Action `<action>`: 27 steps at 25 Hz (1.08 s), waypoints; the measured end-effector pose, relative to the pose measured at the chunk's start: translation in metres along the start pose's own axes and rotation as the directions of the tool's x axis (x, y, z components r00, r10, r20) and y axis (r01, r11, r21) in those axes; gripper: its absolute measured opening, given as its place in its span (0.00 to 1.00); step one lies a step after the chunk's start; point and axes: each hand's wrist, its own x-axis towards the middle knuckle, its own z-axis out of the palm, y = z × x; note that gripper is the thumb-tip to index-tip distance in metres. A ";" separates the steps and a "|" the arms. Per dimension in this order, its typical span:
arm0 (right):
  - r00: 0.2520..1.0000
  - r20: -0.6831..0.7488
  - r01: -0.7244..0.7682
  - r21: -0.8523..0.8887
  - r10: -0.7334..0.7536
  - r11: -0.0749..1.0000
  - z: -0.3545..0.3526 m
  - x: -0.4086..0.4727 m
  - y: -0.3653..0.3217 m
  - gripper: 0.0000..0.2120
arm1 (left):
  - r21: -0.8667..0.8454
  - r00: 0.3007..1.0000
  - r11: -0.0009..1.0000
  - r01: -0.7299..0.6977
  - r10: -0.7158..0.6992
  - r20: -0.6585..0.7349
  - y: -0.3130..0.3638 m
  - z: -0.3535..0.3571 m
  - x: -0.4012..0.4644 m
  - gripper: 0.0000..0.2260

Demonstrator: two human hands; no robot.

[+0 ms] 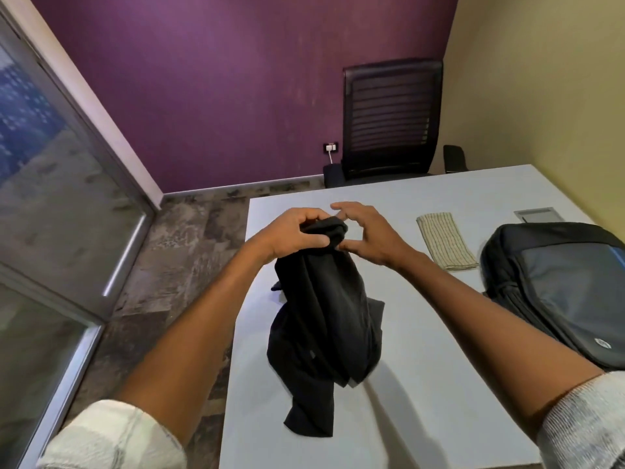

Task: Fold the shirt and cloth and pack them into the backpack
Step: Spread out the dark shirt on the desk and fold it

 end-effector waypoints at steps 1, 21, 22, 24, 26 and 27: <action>1.000 0.029 -0.013 0.034 0.012 0.999 -0.006 0.002 -0.002 0.11 | 0.023 0.999 1.000 0.000 -0.001 0.046 0.003 -0.007 0.000 0.12; 0.953 -0.295 0.104 0.099 -0.071 0.990 -0.101 0.056 -0.046 0.15 | 0.296 0.859 0.944 0.144 0.030 -0.512 0.066 -0.077 0.000 0.06; 0.967 -0.244 0.095 0.090 -0.071 0.991 -0.103 0.057 -0.046 0.12 | 0.319 0.836 0.936 0.146 0.056 -0.546 0.070 -0.078 -0.002 0.07; 0.983 -0.147 0.120 0.067 -0.110 0.990 -0.107 0.055 -0.047 0.08 | 0.399 0.771 0.899 0.181 0.123 -0.625 0.081 -0.078 -0.004 0.12; 0.987 -0.086 0.143 0.089 -0.135 0.986 -0.113 0.053 -0.051 0.09 | 0.470 0.707 0.857 0.210 0.199 -0.679 0.093 -0.078 -0.004 0.15; 0.992 -0.047 0.127 0.140 -0.121 0.982 -0.118 0.052 -0.052 0.10 | 0.494 0.678 0.843 0.212 0.237 -0.696 0.098 -0.077 -0.003 0.17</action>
